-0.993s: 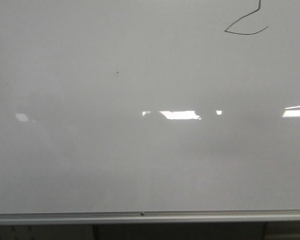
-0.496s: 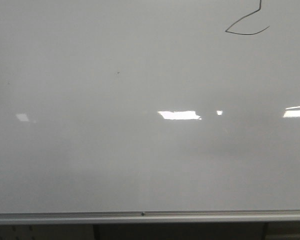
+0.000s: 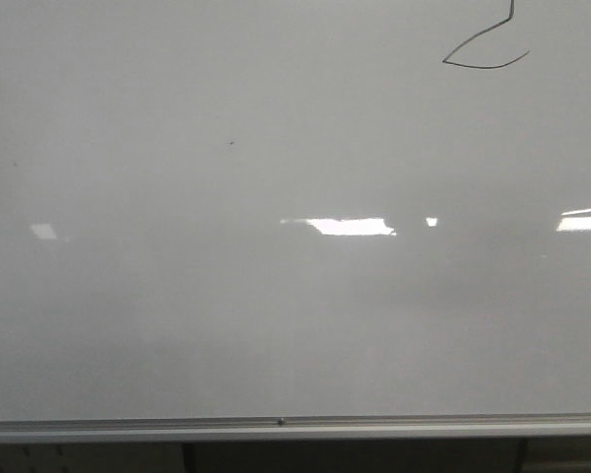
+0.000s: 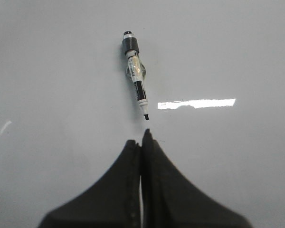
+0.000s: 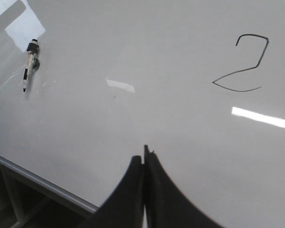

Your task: Write number 2 on whiteboard

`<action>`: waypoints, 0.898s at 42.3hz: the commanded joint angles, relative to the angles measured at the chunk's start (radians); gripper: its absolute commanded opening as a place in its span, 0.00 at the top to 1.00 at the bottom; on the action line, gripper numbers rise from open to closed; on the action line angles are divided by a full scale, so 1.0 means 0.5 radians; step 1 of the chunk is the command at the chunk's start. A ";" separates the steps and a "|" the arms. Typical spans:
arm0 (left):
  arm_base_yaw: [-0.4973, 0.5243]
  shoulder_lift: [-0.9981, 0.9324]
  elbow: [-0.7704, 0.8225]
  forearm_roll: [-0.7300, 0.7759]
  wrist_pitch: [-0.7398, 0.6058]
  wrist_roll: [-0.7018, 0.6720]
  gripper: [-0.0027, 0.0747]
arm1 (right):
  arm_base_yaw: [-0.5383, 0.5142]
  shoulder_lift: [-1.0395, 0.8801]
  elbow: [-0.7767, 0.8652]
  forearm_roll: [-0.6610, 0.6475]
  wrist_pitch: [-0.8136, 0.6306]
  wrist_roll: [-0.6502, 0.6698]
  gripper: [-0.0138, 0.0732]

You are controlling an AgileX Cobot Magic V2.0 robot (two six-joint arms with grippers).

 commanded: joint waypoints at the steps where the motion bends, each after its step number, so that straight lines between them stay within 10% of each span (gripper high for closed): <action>1: -0.010 -0.038 0.049 0.001 -0.150 -0.017 0.99 | -0.008 0.024 -0.042 0.058 -0.118 0.000 0.97; 29: -0.010 -0.038 0.049 0.001 -0.150 -0.017 0.99 | -0.008 0.018 -0.027 0.056 -0.151 -0.002 0.97; 38: -0.010 -0.038 0.049 0.001 -0.150 -0.017 0.99 | -0.008 0.014 0.070 -0.324 -0.429 0.039 0.97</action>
